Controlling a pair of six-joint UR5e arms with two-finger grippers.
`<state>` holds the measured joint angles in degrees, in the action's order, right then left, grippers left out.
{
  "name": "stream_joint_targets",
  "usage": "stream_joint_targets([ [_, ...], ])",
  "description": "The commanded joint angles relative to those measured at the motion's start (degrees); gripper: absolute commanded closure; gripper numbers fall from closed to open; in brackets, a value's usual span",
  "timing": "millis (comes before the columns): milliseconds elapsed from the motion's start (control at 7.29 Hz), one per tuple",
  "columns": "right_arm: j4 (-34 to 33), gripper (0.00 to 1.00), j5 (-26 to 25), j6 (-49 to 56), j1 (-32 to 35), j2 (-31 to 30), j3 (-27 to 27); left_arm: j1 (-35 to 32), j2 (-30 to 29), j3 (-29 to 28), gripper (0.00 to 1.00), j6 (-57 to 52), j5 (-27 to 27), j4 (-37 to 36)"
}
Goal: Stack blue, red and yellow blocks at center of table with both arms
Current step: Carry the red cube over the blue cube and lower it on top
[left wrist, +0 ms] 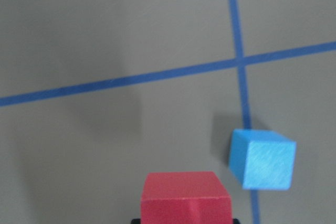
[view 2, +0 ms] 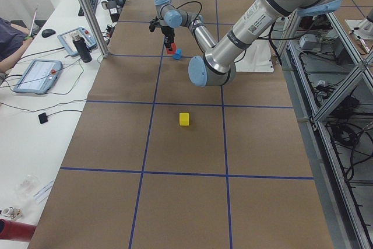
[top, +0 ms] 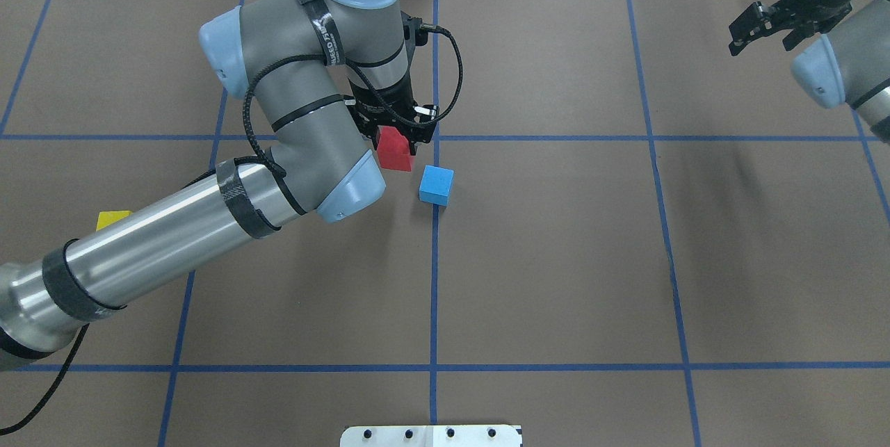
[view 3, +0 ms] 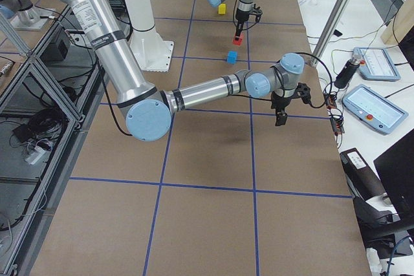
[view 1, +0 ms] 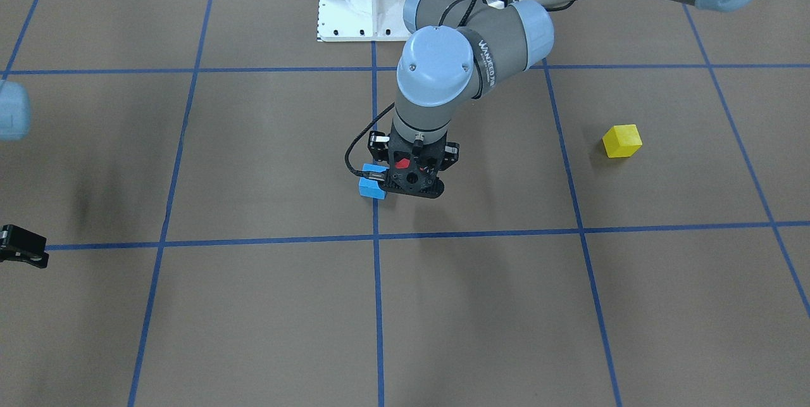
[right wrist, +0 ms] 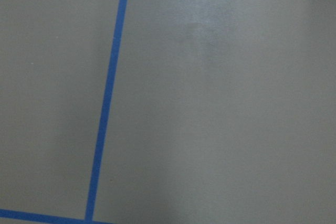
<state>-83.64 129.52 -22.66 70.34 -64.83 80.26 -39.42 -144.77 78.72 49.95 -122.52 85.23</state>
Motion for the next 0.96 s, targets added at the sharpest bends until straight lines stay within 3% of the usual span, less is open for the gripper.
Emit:
stream_joint_targets([
  [0, 0.14, 0.01, 0.64, 1.30, 0.77, -1.61, -0.01, 1.89, -0.95, -0.84, 1.00, 0.14, 1.39, 0.64],
  [824, 0.06, 0.01, 0.73, 1.13, 0.94, -1.96, -0.10, 3.74, -4.12, -4.88, 1.00, 0.14, 2.28, 0.90],
])
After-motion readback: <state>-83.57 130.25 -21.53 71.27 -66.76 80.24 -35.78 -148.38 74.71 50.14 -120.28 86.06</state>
